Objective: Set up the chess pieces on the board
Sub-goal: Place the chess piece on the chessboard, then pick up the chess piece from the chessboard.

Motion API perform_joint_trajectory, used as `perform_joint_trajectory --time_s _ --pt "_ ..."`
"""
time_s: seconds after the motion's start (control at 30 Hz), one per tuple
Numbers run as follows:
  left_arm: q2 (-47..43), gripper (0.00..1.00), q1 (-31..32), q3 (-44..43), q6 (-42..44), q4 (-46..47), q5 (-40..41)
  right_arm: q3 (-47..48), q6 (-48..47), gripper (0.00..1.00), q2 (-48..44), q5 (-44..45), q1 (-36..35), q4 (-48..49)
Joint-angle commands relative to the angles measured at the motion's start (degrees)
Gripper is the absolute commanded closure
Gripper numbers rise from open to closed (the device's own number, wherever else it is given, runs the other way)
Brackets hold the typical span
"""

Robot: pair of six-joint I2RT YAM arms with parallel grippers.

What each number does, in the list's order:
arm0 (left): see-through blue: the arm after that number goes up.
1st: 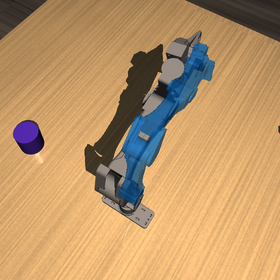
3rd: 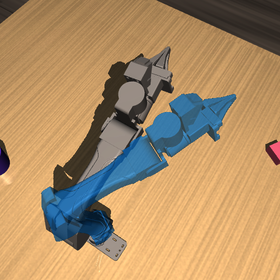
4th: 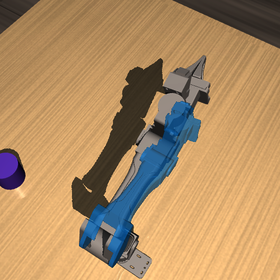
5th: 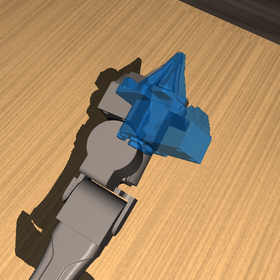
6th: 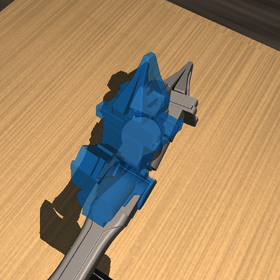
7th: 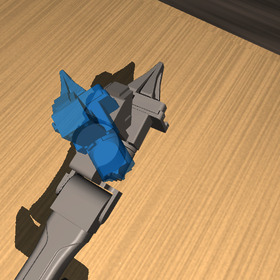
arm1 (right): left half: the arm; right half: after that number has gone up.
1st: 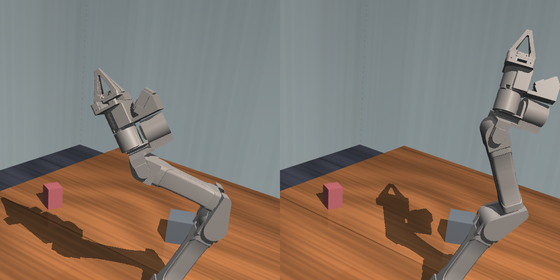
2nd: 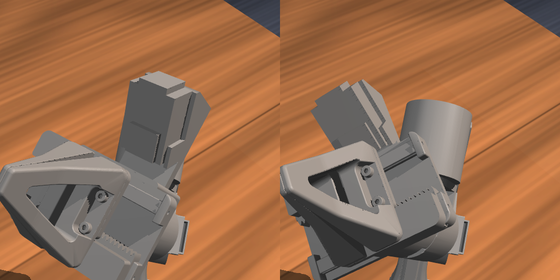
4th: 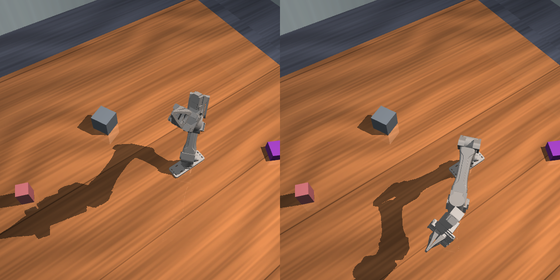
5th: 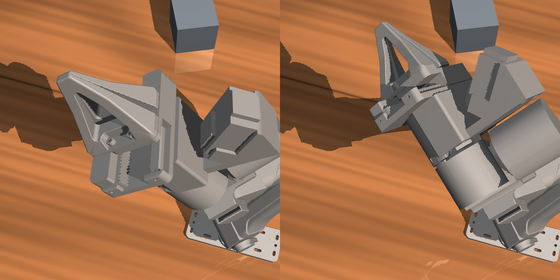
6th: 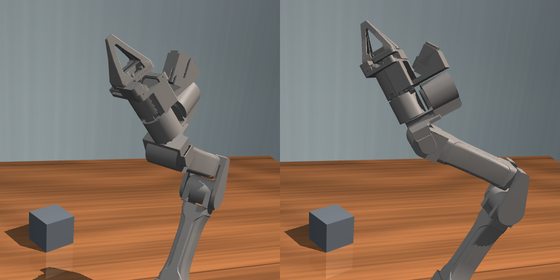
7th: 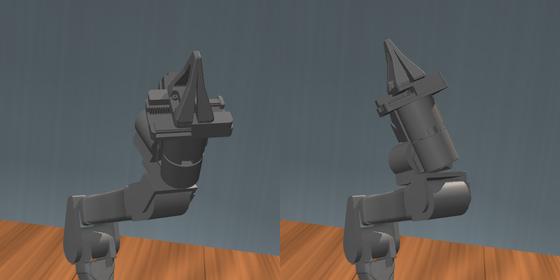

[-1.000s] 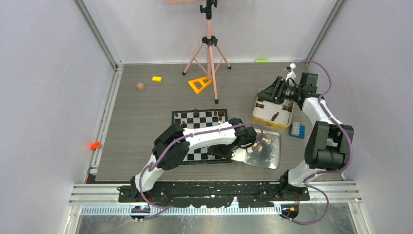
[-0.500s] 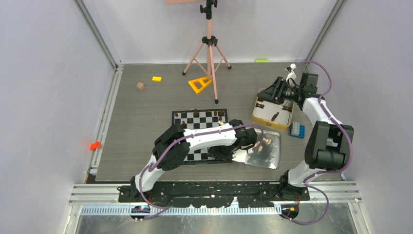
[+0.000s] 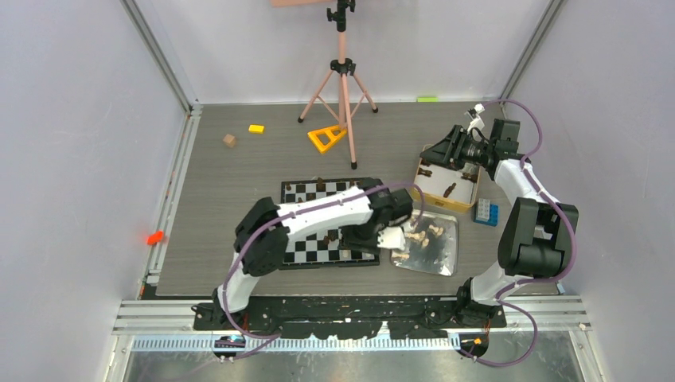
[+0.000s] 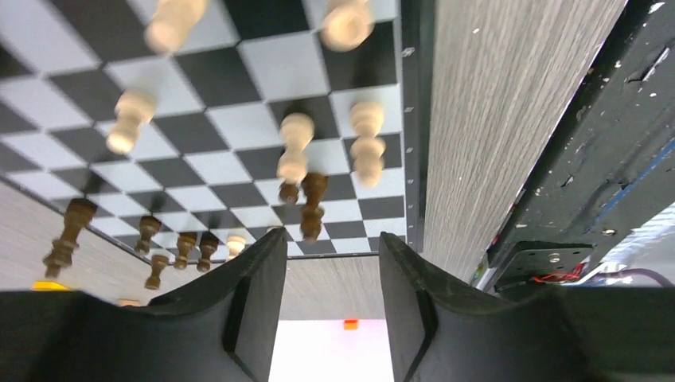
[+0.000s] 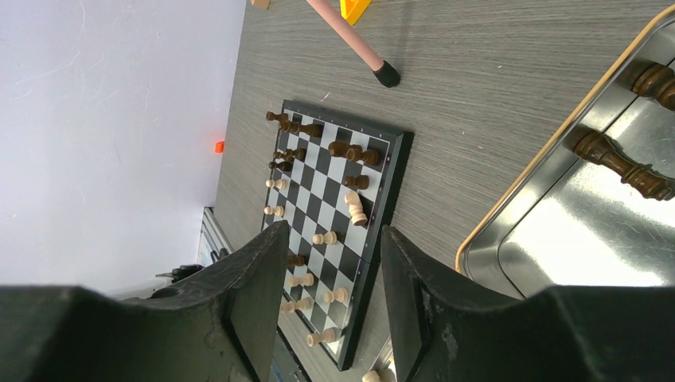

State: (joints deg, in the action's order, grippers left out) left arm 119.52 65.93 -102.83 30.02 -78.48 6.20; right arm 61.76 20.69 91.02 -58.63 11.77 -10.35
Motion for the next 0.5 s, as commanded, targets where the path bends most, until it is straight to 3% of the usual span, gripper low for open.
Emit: perform_joint_trajectory --time_s 0.0,0.13,0.47 --pt "-7.2 0.48 -7.1 -1.0 -2.5 1.2 -5.2 0.0 0.1 0.48 -1.2 -1.1 0.4 2.1" --pt "-7.9 0.39 -13.0 0.5 -4.4 1.3 -12.2 0.0 0.3 0.48 -0.8 -1.1 0.5 2.2" --pt "-4.8 0.37 -18.5 3.7 -6.0 2.4 -20.4 0.0 0.5 0.48 -0.2 -1.2 0.5 2.5"
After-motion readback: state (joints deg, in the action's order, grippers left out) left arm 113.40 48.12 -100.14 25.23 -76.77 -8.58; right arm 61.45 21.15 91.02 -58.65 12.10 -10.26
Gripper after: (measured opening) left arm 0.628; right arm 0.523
